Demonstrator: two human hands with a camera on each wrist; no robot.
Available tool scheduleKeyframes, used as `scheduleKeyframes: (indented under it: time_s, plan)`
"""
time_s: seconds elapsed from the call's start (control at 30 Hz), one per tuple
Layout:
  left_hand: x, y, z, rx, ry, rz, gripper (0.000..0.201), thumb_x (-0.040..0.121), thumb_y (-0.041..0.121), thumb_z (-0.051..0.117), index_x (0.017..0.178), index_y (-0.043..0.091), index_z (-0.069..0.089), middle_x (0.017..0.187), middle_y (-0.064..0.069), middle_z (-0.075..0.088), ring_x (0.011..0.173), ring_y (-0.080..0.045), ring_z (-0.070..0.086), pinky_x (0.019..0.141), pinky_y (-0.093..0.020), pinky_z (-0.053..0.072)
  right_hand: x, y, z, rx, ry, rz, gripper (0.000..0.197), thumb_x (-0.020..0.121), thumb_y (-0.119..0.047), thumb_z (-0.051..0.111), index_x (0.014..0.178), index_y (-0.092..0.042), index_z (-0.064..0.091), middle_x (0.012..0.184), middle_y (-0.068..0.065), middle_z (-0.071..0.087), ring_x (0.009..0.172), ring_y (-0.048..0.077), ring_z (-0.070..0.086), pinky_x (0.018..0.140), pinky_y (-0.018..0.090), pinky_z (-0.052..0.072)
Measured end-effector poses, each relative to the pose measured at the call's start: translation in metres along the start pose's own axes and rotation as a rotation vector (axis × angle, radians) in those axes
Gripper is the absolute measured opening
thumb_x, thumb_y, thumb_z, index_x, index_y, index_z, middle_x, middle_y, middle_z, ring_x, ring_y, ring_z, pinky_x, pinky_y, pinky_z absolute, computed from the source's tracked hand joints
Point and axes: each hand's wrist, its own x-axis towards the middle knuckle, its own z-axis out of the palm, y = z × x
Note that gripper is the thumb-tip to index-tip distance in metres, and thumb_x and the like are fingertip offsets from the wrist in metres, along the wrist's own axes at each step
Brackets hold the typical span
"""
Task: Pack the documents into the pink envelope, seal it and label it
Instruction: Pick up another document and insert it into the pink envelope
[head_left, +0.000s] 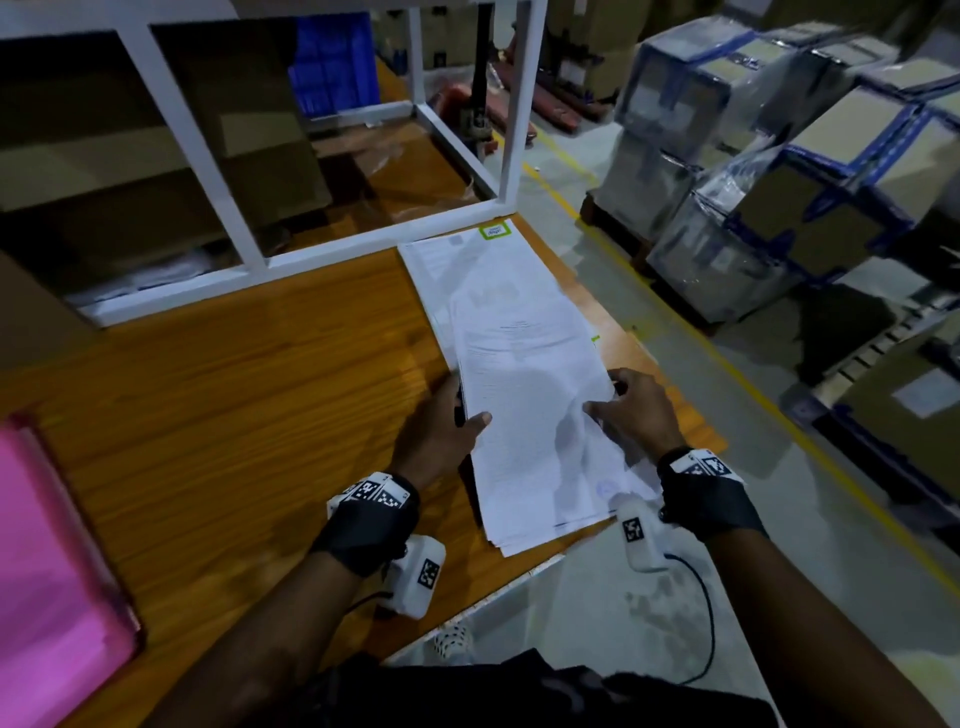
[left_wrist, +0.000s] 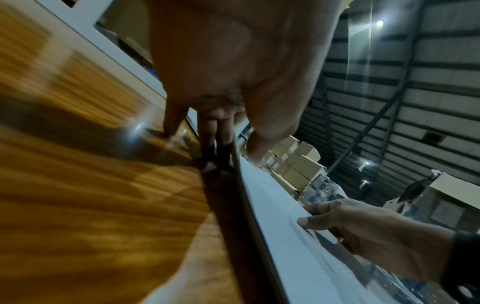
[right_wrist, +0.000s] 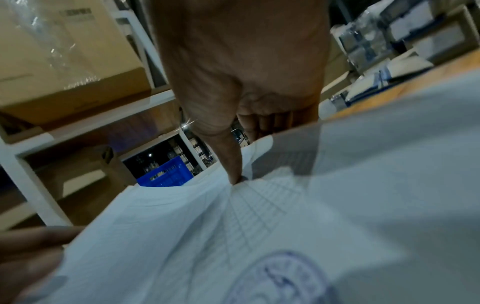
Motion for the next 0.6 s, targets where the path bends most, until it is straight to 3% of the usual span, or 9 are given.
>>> scheduleKeyframes:
  time_s: [0.07, 0.1, 0.17, 0.27, 0.33, 0.47, 0.53, 0.6]
  plan:
    - [0.001, 0.0, -0.006, -0.065, 0.069, -0.027, 0.061, 0.092, 0.015, 0.062, 0.145, 0.03, 0.036, 0.125, 0.0, 0.061, 0.109, -0.017, 0.06, 0.074, -0.024, 0.054, -0.002, 0.0, 0.008, 0.201, -0.032, 0.03, 0.027, 0.072, -0.013, 0.078, 0.098, -0.013, 0.07, 0.089, 0.005, 0.076, 0.079, 0.029, 0.072, 0.072, 0.045, 0.059]
    - [0.0, 0.002, -0.011, -0.1, 0.098, -0.044, 0.06, 0.092, 0.01, 0.061, 0.144, 0.027, 0.038, 0.12, -0.002, 0.061, 0.101, -0.018, 0.061, 0.064, -0.019, 0.053, -0.003, -0.003, 0.011, 0.294, -0.048, 0.049, 0.026, 0.071, -0.008, 0.077, 0.096, -0.012, 0.07, 0.089, 0.006, 0.076, 0.079, 0.031, 0.072, 0.073, 0.049, 0.06]
    - [-0.002, 0.003, -0.026, -0.133, 0.176, -0.031, 0.051, 0.091, 0.005, 0.062, 0.137, 0.02, 0.048, 0.109, -0.002, 0.065, 0.087, -0.014, 0.062, 0.056, -0.017, 0.048, -0.006, -0.013, 0.015, 0.401, -0.081, 0.034, 0.028, 0.071, 0.0, 0.076, 0.097, -0.009, 0.07, 0.092, 0.009, 0.076, 0.079, 0.028, 0.072, 0.072, 0.048, 0.061]
    - [-0.011, 0.005, -0.054, -0.188, 0.264, 0.044, 0.042, 0.09, 0.004, 0.064, 0.127, 0.02, 0.052, 0.089, 0.009, 0.065, 0.077, -0.008, 0.063, 0.06, -0.02, 0.05, -0.008, -0.039, 0.016, 0.514, -0.132, -0.034, 0.028, 0.075, 0.01, 0.071, 0.1, -0.002, 0.065, 0.099, 0.015, 0.073, 0.075, 0.022, 0.068, 0.055, 0.027, 0.055]
    - [-0.017, 0.01, -0.076, -0.217, 0.311, 0.071, 0.041, 0.089, 0.006, 0.065, 0.126, 0.02, 0.052, 0.088, 0.013, 0.063, 0.08, -0.004, 0.062, 0.065, -0.02, 0.051, -0.008, -0.062, 0.014, 0.574, -0.154, -0.086, 0.027, 0.077, 0.01, 0.07, 0.1, -0.002, 0.062, 0.099, 0.015, 0.072, 0.08, 0.023, 0.068, 0.052, 0.02, 0.05]
    - [-0.027, 0.026, -0.123, -0.302, 0.444, 0.161, 0.035, 0.087, 0.004, 0.067, 0.116, 0.019, 0.057, 0.101, 0.006, 0.067, 0.094, -0.008, 0.065, 0.078, -0.024, 0.053, -0.014, -0.118, 0.009, 0.656, -0.165, -0.222, 0.032, 0.079, 0.007, 0.068, 0.109, -0.001, 0.058, 0.104, 0.01, 0.071, 0.092, 0.022, 0.069, 0.061, 0.026, 0.055]
    - [-0.034, 0.035, -0.147, -0.281, 0.521, 0.224, 0.031, 0.086, 0.003, 0.068, 0.111, 0.018, 0.057, 0.108, 0.002, 0.067, 0.099, -0.012, 0.065, 0.082, -0.022, 0.052, -0.019, -0.146, 0.009, 0.69, -0.156, -0.311, 0.035, 0.079, 0.005, 0.068, 0.111, -0.005, 0.06, 0.109, 0.009, 0.07, 0.099, 0.024, 0.068, 0.07, 0.037, 0.059]
    - [-0.044, 0.04, -0.17, -0.224, 0.609, 0.29, 0.03, 0.085, 0.004, 0.069, 0.109, 0.017, 0.057, 0.109, 0.001, 0.066, 0.1, -0.011, 0.064, 0.081, -0.017, 0.051, -0.025, -0.171, 0.014, 0.713, -0.151, -0.41, 0.036, 0.079, 0.006, 0.068, 0.111, -0.008, 0.064, 0.11, 0.009, 0.071, 0.099, 0.023, 0.069, 0.074, 0.039, 0.06]
